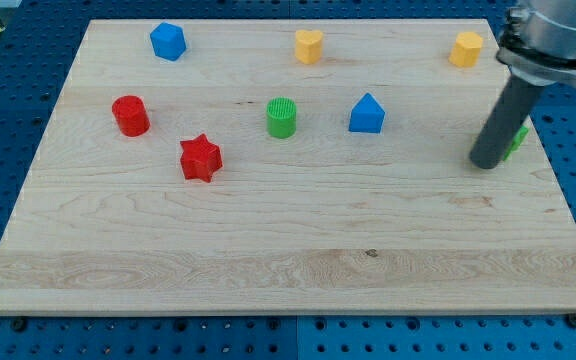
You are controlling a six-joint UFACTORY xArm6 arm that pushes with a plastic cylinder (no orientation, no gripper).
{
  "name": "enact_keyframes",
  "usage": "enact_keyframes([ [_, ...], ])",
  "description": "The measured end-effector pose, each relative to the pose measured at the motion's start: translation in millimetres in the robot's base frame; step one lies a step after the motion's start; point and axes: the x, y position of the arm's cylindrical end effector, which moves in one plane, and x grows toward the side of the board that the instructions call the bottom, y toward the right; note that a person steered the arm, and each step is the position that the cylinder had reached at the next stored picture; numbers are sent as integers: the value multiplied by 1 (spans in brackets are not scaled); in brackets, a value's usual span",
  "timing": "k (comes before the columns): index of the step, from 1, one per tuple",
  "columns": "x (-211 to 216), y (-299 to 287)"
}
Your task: Move the green circle to the right of the red star
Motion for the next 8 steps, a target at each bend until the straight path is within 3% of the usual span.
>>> enact_keyframes([
  [3, 10, -141],
  [6, -77, -167],
  [8, -102, -222],
])
